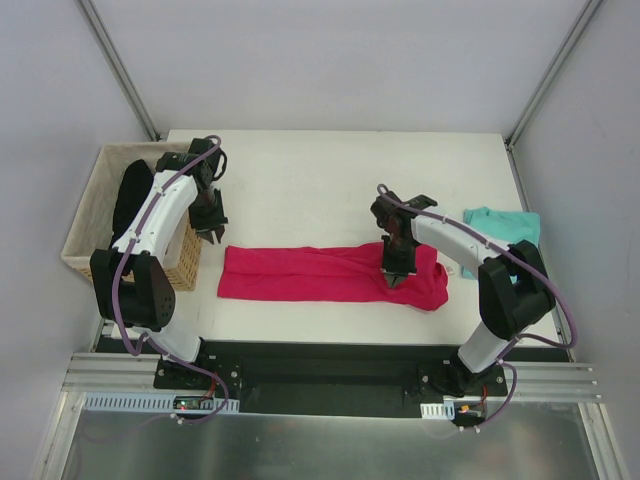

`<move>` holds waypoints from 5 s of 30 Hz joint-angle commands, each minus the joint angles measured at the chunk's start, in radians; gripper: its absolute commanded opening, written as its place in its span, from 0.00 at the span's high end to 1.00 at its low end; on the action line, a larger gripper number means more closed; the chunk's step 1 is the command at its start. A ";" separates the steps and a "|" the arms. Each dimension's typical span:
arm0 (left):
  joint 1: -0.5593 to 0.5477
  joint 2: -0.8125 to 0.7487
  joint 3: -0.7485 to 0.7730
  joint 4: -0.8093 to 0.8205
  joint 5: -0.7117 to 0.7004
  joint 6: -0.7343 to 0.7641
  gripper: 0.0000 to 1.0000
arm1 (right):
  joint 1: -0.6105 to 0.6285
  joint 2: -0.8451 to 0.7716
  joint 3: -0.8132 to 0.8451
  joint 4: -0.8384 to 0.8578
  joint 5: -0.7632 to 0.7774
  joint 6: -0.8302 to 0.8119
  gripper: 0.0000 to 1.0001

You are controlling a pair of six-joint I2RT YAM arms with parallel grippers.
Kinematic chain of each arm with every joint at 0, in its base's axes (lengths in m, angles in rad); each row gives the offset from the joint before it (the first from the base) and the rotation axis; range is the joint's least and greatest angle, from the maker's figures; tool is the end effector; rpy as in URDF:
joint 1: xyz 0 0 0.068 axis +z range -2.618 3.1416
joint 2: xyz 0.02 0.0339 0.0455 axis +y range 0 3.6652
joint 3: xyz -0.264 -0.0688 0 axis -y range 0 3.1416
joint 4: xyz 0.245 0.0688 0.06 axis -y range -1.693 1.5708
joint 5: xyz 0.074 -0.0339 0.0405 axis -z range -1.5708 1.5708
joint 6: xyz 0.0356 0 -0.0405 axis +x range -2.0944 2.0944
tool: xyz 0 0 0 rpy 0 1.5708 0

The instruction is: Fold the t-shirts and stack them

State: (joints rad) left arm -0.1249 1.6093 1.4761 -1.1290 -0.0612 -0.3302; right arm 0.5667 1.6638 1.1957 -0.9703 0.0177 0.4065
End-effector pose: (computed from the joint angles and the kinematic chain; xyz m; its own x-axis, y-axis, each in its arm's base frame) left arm 0.3121 -0.0370 0.2999 -0.9286 -0.2096 -0.3062 -0.2063 0.9775 -0.0434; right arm 0.2574 0.1630 0.2107 -0.9796 -0.1548 -0.1282 -0.1605 0.9864 0.0361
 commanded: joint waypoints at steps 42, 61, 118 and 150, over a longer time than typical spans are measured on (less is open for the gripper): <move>-0.005 -0.058 -0.010 -0.011 0.018 -0.020 0.83 | -0.163 0.074 0.261 -0.090 0.123 -0.103 0.99; -0.005 -0.052 -0.020 -0.011 0.012 -0.024 0.83 | -0.197 0.077 0.209 -0.067 0.054 -0.127 0.99; -0.005 0.104 -0.166 0.255 0.060 -0.015 0.84 | -0.148 -0.055 0.361 -0.050 0.203 -0.124 0.59; -0.005 0.242 -0.086 0.296 0.078 -0.007 0.73 | -0.188 -0.039 0.410 -0.091 0.176 -0.127 0.60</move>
State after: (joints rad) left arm -0.1249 1.8374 1.3964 -0.8322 0.0219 -0.3473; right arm 0.3908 1.6356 1.5562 -1.0252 0.2054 0.2863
